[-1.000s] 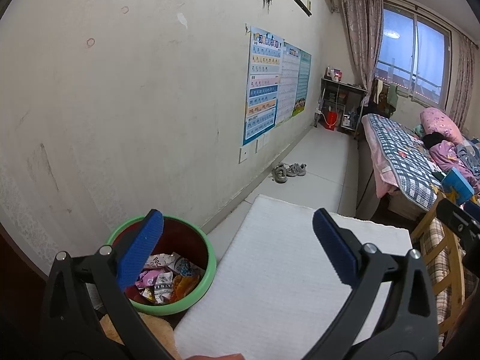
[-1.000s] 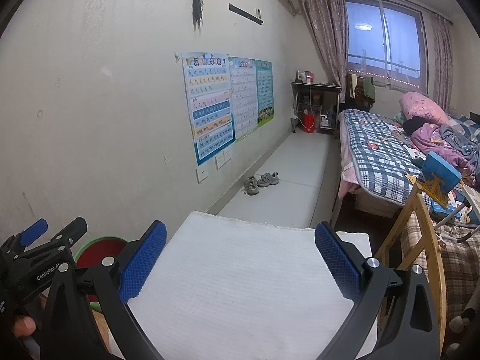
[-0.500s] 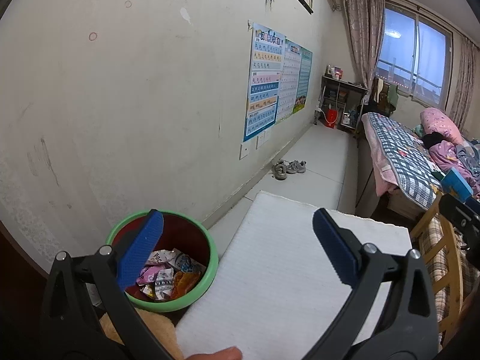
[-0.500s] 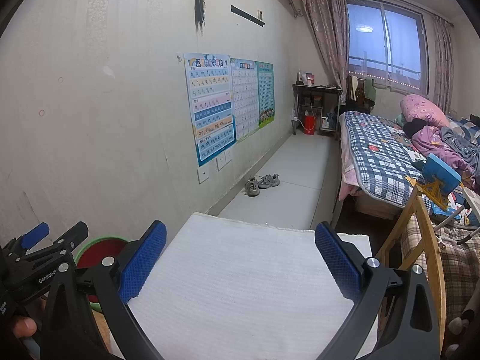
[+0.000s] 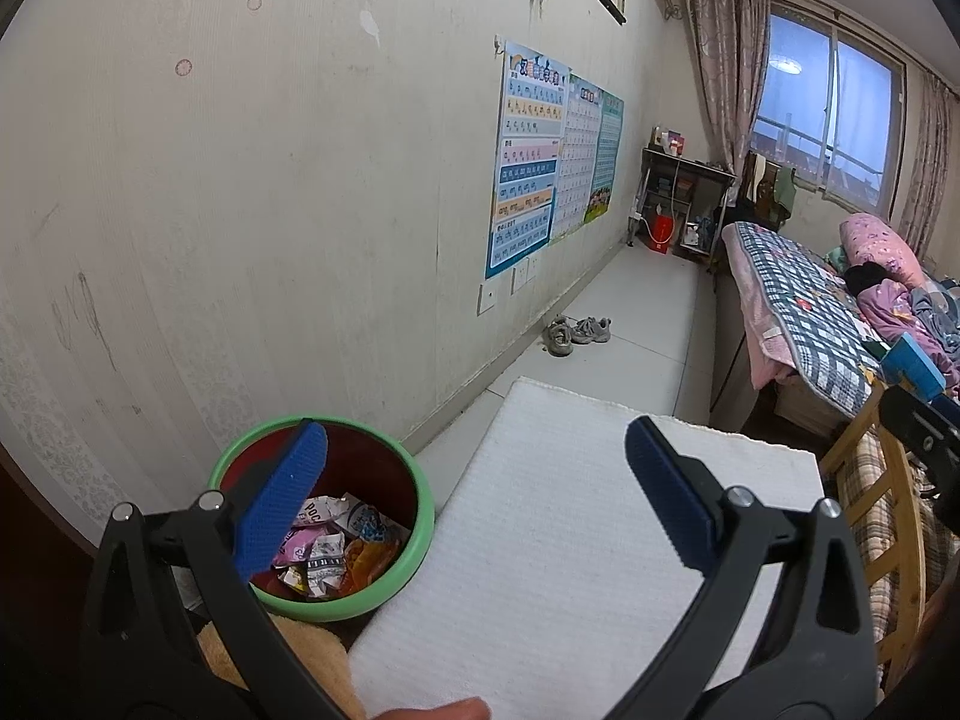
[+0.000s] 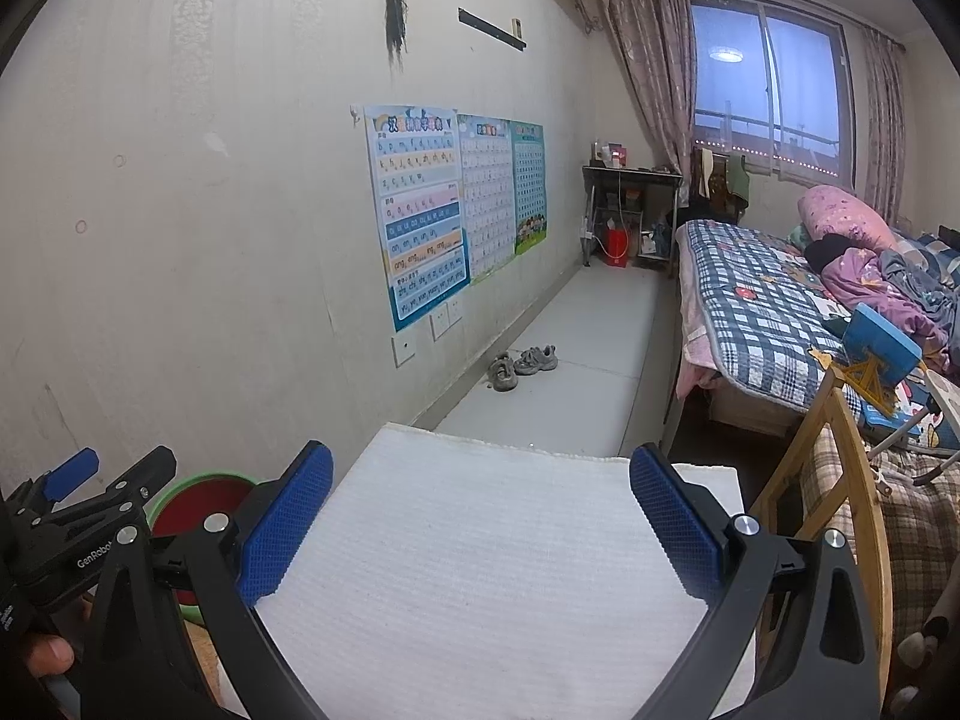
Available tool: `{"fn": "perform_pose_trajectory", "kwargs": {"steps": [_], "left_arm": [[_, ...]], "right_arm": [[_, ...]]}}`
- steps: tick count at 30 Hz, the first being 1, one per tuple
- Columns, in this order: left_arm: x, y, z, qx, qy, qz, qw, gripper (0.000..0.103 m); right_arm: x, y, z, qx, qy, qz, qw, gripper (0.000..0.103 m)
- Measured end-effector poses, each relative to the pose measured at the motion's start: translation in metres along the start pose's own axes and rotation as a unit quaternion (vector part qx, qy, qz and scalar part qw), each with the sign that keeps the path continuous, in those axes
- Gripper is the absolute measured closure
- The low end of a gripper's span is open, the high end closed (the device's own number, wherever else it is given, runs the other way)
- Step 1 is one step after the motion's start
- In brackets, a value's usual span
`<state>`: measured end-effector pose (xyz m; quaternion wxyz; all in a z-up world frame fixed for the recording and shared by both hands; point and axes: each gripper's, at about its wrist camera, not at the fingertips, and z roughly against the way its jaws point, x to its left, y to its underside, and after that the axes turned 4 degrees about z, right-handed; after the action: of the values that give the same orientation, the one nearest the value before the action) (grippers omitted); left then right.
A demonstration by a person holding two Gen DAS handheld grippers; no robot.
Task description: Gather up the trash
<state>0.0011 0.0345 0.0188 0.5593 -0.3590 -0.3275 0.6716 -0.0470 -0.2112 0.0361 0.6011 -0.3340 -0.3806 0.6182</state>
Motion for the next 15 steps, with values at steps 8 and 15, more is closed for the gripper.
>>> {"fn": "perform_pose_trajectory", "kwargs": {"steps": [8,15], "left_arm": [[0.0008,0.0016,-0.0035,0.004,0.004,-0.002,1.0000,0.006],[0.0011,0.0042,-0.0083,0.011,0.004,-0.002,0.9999,0.006]], "right_arm": [[-0.0007,0.0019,-0.0012,0.002,-0.001,-0.002,1.000,0.007],[-0.0023,0.0055,-0.0046,0.006,-0.001,-0.004,1.000,0.007]]}}
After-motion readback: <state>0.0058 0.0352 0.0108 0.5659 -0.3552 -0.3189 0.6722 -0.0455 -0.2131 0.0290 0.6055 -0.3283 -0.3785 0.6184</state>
